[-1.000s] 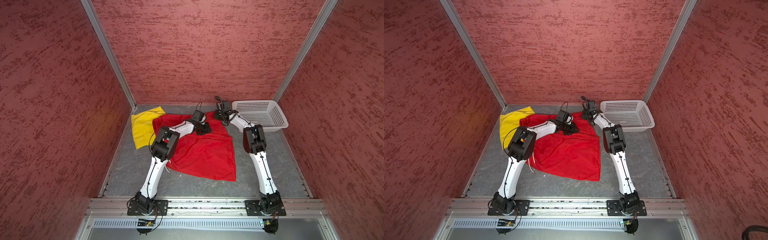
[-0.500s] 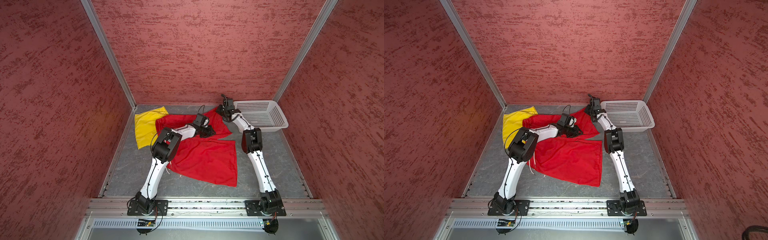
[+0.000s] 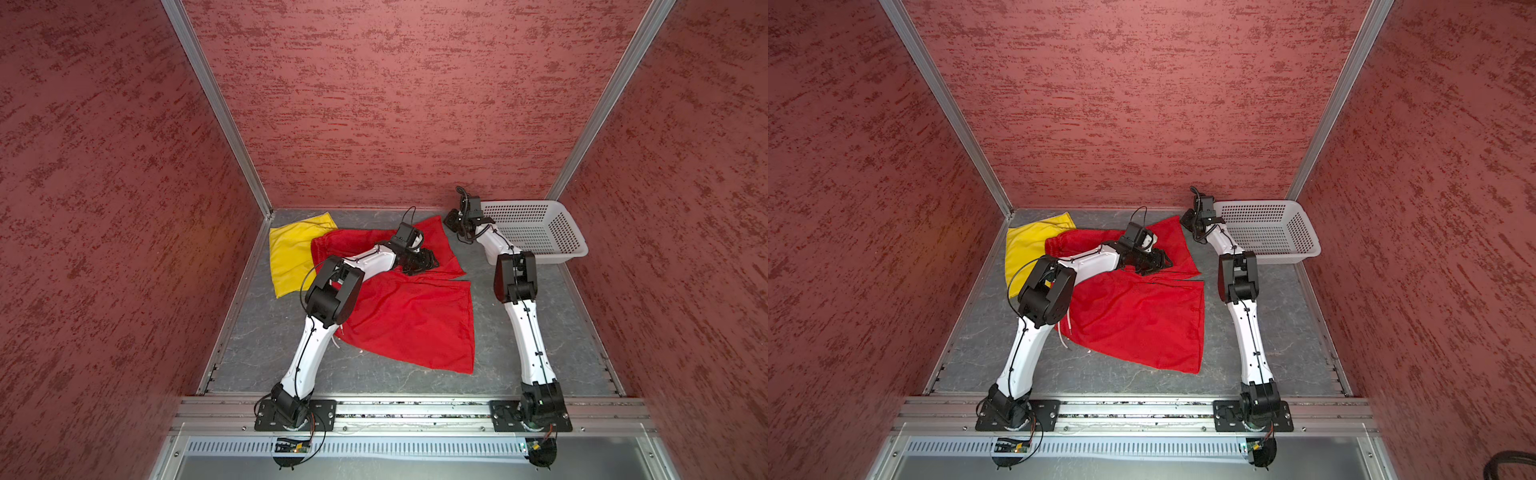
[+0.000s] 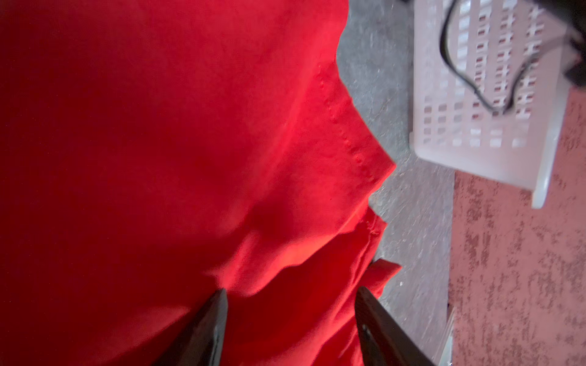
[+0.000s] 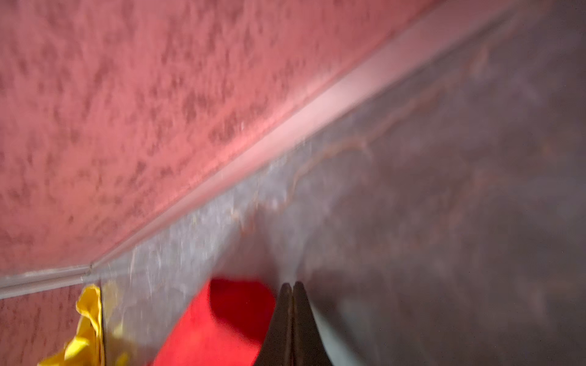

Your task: Fold and stack the shorts

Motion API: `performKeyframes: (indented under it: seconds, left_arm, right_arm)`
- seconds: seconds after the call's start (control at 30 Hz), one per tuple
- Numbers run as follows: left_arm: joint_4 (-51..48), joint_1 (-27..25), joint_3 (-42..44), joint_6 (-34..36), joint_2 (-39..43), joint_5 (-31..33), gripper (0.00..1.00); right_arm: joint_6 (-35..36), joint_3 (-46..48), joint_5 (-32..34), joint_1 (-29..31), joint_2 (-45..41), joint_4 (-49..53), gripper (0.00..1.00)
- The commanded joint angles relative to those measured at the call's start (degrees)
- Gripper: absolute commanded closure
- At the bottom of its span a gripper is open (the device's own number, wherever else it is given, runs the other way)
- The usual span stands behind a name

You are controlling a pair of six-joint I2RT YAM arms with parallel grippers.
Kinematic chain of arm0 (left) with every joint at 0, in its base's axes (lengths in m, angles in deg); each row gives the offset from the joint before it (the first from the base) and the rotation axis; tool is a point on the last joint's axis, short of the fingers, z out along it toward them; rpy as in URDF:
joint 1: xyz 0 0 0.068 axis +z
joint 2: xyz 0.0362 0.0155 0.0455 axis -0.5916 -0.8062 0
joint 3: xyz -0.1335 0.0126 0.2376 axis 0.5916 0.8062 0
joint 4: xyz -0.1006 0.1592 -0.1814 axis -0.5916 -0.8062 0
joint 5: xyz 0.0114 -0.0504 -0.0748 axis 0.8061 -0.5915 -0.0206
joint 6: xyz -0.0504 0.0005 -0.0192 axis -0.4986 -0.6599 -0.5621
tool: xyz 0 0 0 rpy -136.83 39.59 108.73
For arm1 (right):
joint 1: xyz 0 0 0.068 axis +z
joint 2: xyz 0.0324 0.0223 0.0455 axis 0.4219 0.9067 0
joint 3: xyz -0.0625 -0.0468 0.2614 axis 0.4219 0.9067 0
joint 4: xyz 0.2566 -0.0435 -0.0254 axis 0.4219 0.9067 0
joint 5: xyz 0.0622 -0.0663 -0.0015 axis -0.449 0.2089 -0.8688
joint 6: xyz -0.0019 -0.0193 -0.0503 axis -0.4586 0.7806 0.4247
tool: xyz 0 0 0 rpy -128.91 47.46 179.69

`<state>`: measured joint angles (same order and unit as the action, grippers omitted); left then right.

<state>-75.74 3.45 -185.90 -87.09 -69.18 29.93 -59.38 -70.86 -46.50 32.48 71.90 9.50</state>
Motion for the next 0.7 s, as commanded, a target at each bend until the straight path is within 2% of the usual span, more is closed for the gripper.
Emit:
performKeyframes:
  seconds: [0.0,0.1,0.2,0.37,0.47,0.53,0.67]
  left_arm:
    - [-4.3,0.34,-3.43,1.84,5.94,2.16,0.33]
    - [-5.64,0.99,-1.11,2.47,13.63,5.38,0.33]
    - [-7.57,1.76,6.11,2.72,23.23,10.49,0.34]
    - [-13.23,3.31,22.14,1.95,40.29,19.46,0.48]
    - [-17.21,4.12,32.42,0.55,49.46,23.67,0.55]
    - [-19.67,4.77,38.35,-0.03,54.12,25.8,0.56]
    - [-26.05,6.76,46.4,-1.33,59.87,28.39,0.57]
  right_arm:
    - [3.79,8.83,0.86,2.59,-12.76,-3.27,0.93]
    - [4.57,21.0,3.83,4.25,-23.08,-5.85,0.9]
    - [5.15,35.26,8.46,5.93,-34.51,-8.36,0.83]
    - [9.15,54.31,15.6,10.46,-52.2,-6.06,0.73]
    - [11.77,63.54,21.97,15.59,-61.82,-1.16,0.68]
    - [12.92,68.73,26.43,19.94,-67.77,2.69,0.68]
    - [9.65,77.01,34.55,29.24,-77.89,15.0,0.66]
